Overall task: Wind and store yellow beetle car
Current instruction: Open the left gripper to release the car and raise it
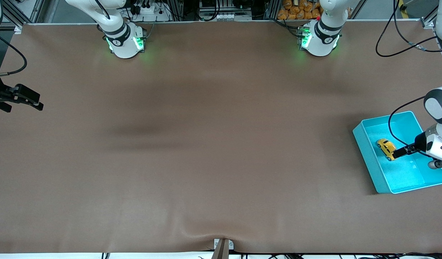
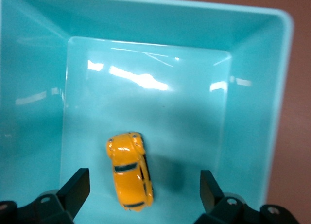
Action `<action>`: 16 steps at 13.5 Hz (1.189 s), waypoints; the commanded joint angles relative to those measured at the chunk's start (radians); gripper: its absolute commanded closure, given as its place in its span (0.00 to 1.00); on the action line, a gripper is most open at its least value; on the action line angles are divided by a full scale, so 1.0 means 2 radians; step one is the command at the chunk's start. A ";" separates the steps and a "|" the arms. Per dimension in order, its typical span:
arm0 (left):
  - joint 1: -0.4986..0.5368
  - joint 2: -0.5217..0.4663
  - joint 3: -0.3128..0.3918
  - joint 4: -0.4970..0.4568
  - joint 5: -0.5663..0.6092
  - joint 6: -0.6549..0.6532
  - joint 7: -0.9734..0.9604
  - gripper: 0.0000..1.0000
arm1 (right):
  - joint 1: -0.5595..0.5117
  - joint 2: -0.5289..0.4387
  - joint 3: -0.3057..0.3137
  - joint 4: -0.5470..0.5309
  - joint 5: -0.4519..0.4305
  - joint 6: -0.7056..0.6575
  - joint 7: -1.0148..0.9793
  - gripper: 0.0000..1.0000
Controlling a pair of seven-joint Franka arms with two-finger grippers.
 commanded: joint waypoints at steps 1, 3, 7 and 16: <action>0.002 -0.054 -0.030 -0.007 0.007 -0.061 0.005 0.00 | 0.004 0.004 -0.002 0.011 -0.010 -0.007 0.006 0.00; 0.003 -0.090 -0.052 -0.006 0.007 -0.105 0.005 0.00 | 0.003 0.004 -0.003 0.011 -0.010 -0.007 0.006 0.00; -0.042 -0.137 -0.051 0.038 -0.001 -0.224 0.005 0.00 | 0.001 0.005 -0.004 0.010 -0.010 -0.007 0.004 0.00; -0.177 -0.219 0.032 0.124 -0.059 -0.416 0.005 0.00 | -0.003 0.003 -0.004 0.010 -0.009 -0.009 -0.001 0.00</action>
